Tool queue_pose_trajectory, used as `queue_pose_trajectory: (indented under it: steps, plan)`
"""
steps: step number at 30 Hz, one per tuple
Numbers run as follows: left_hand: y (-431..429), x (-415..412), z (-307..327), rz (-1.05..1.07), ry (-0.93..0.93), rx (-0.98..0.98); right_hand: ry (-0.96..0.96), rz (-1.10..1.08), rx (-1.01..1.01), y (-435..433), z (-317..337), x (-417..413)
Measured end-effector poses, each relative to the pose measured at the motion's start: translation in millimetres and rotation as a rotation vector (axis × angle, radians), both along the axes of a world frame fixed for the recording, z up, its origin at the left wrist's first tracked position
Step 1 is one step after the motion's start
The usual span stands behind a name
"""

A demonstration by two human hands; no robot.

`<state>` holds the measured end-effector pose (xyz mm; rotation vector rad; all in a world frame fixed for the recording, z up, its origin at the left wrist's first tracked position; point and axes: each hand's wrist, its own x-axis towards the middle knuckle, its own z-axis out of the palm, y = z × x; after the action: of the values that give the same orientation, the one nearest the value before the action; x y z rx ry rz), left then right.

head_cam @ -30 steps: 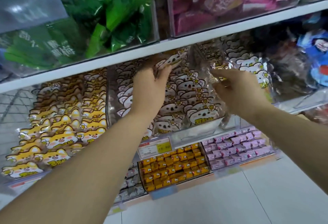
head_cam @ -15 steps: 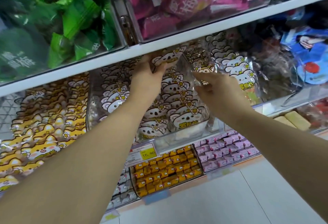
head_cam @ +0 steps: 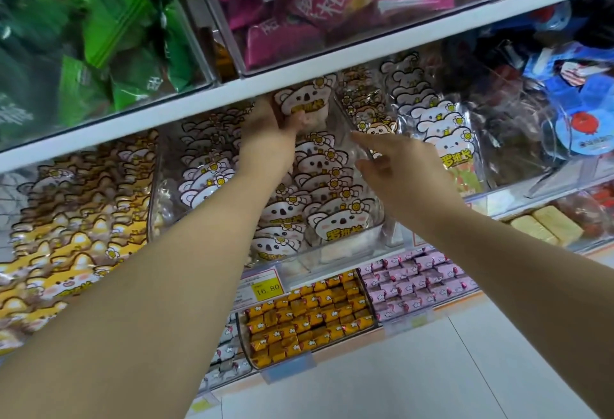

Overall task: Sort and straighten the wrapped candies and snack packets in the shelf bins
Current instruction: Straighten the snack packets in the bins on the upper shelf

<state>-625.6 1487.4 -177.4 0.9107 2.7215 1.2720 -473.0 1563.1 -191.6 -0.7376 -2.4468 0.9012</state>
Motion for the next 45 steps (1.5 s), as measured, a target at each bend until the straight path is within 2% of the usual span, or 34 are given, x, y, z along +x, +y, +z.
queue_pose_trajectory:
  steps: [5,7,9,11,14,16,18,22,26,29,33,41,45]
  plan:
    - [13.4,-14.5,-11.1,0.060,0.000,-0.306,0.012,0.003,-0.007,1.1,-1.8,0.3]
    - [14.3,-14.6,-13.6,0.097,0.001,-0.341,0.020,0.008,-0.003,1.6,-1.8,0.6]
    - [11.0,-9.8,-14.6,0.128,0.021,-0.286,0.030,0.017,-0.002,1.6,-2.1,0.2]
    - [4.1,-3.7,-15.3,0.112,0.185,-0.179,0.043,0.018,-0.009,1.4,-2.9,0.1]
    - [-4.4,-3.1,-19.9,-0.047,0.505,-0.106,0.064,0.020,-0.012,1.1,-5.1,-0.7]
    - [-6.9,-11.3,-23.6,-0.089,0.542,-0.166,0.069,0.017,-0.023,1.0,-6.5,-1.5]
    - [-7.2,-22.2,-29.0,-0.064,0.489,-0.274,0.074,0.015,-0.030,1.2,-7.5,-1.7]
    - [2.0,-31.4,-19.2,0.016,0.251,-0.437,0.079,0.013,-0.022,0.4,-8.6,-2.6]
    - [9.3,-22.6,-7.0,-0.121,0.190,-0.559,0.081,-0.002,-0.027,-1.0,-9.6,-3.0]
    - [2.5,-19.6,-8.6,-0.225,0.067,-0.558,0.073,-0.002,-0.023,-1.2,-9.7,-3.7]
    - [4.2,-14.9,-14.0,-0.302,0.150,-0.611,0.053,-0.003,-0.031,-3.0,-7.6,-2.8]
    - [25.6,-12.9,-8.2,-0.345,-0.005,-0.804,0.033,0.002,-0.042,-3.1,-6.1,0.8]
    - [17.9,-6.6,-14.1,-0.240,0.005,-0.767,0.032,0.012,-0.031,-3.8,-5.5,4.1]
